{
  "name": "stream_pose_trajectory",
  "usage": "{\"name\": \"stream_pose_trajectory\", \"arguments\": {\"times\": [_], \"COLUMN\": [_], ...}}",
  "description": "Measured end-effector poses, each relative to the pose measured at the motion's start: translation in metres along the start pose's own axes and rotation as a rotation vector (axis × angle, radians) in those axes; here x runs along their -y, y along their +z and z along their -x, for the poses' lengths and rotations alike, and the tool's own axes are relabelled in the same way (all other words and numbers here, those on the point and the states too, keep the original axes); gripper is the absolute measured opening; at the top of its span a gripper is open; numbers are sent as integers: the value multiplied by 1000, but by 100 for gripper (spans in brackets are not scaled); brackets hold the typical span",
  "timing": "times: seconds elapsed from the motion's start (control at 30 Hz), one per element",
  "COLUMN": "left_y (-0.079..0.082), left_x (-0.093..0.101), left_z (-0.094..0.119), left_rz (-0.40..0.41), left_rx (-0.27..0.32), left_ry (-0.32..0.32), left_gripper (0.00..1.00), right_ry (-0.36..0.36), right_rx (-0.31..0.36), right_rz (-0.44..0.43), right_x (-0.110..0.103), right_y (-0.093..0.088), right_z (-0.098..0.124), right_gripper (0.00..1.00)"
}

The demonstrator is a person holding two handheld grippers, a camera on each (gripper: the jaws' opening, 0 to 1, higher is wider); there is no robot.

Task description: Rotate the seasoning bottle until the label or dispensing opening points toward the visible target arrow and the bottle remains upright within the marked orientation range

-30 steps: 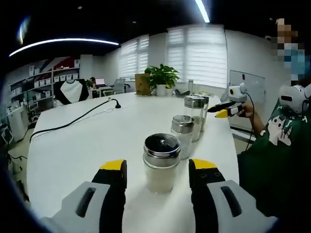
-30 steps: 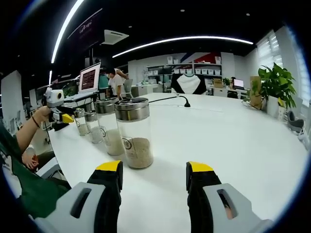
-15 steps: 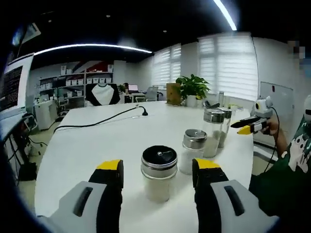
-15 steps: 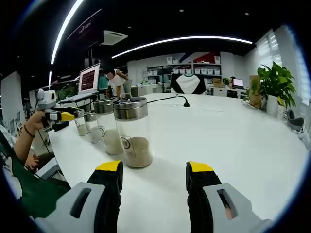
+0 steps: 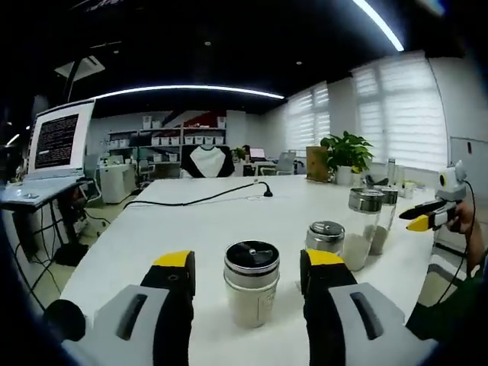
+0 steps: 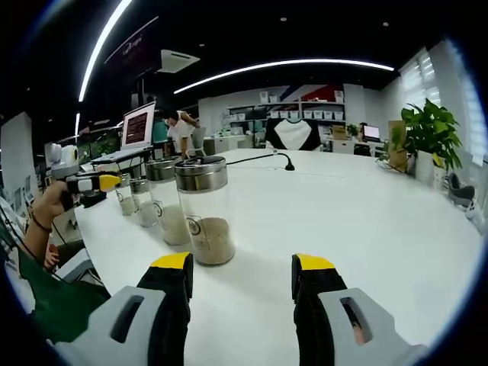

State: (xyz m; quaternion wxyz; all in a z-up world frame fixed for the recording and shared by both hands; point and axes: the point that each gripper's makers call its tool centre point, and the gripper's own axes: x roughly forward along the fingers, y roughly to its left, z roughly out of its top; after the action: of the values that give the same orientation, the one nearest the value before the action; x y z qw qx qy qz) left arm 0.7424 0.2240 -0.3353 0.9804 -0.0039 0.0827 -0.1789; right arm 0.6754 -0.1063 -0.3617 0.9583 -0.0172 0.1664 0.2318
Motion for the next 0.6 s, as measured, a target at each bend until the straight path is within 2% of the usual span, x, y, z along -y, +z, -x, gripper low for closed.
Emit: {"name": "stream_pose_trajectory", "arguments": {"times": [0.03,0.1,0.13,0.17,0.27,0.4,0.6], "left_y": [-2,-4,-5,-6,-6,-7,-1], "left_x": [-2,-2,4,7,12,16,19], "left_z": [0,-1,-2,-2,-6,-11,-11], "left_rz": [-19,39,87,96,72,91,67], "left_rx": [-2,11,20,18,18,45,82], "left_ry": [14,17,-13,-31,-33,-12,11], "left_gripper": [59,60,59,59,58,60,49], "right_ry": [0,2,2,2,3,0,-1], "right_rx": [2,2,1,2,6,6,8], "right_rz": [-1,-4,-4,-2,-1,1,2], "right_x": [0,0,0,1,1,2,4], "right_y": [0,0,-1,-1,0,1,2], "right_z": [0,0,-1,-1,0,1,1], "right_gripper": [52,52,52,52,52,52,52]}}
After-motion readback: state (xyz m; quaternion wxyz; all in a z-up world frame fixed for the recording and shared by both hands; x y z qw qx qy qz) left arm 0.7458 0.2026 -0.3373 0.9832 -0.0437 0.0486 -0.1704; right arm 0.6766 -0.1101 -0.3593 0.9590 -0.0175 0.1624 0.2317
